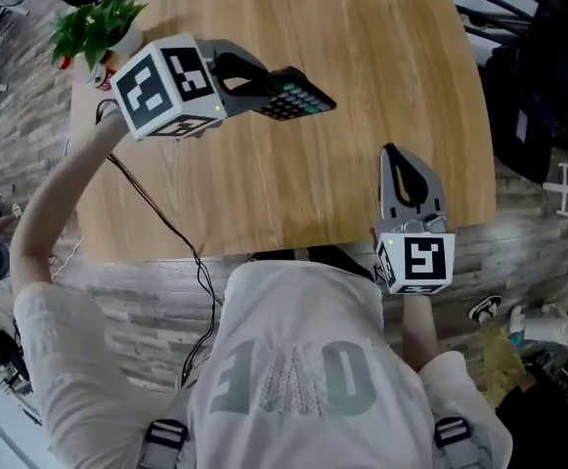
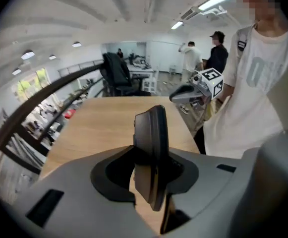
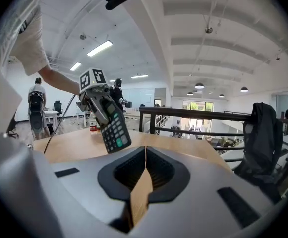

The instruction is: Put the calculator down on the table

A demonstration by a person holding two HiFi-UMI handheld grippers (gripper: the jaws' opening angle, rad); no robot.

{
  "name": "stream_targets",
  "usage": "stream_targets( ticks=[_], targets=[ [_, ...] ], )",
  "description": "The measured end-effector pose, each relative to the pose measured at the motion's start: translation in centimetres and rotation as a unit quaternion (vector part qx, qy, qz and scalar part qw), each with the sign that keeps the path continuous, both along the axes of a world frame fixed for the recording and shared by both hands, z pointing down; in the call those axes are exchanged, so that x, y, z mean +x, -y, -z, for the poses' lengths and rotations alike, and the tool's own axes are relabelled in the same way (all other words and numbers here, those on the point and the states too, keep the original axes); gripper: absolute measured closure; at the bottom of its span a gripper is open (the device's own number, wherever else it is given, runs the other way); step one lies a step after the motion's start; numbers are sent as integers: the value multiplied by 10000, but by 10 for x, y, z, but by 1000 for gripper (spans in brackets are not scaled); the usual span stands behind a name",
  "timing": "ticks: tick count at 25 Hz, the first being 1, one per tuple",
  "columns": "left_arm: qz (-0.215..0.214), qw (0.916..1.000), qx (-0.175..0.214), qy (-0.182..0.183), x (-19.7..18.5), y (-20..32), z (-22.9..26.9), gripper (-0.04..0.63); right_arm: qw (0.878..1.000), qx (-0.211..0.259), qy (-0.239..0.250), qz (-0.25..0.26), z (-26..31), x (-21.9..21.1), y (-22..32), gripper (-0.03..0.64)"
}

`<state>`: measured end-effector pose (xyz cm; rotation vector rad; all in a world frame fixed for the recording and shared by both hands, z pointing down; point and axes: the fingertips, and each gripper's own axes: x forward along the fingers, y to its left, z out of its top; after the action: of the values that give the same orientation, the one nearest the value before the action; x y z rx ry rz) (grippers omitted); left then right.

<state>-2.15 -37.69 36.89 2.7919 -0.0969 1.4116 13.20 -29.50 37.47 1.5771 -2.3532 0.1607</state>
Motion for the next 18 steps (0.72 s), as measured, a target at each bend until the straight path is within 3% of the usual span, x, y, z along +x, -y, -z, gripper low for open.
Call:
stream_targets(
  ticks=[2,5,9,13,18],
  targets=[
    [-467,9959,-663,403,8,-10,-36,474,9998,-184,-20,-88,-10,5,-4,597],
    [-1054,9772,-1604,906,18,-27,-84,474,9988,-462,-21,-179,-23,10,-11,595],
    [-1686,9334,-2837,1413,27,-50,-132,474,9968,-767,-58,-208,-44,7,-17,595],
    [-2107,8902,-3652,1727,31,-68,-167,472,9943,-1046,-37,-209,-64,-1,-21,595],
    [-2094,8543,-4387,1840,38,-77,-187,472,9918,-1253,103,-210,-80,-6,-21,597]
  ],
)
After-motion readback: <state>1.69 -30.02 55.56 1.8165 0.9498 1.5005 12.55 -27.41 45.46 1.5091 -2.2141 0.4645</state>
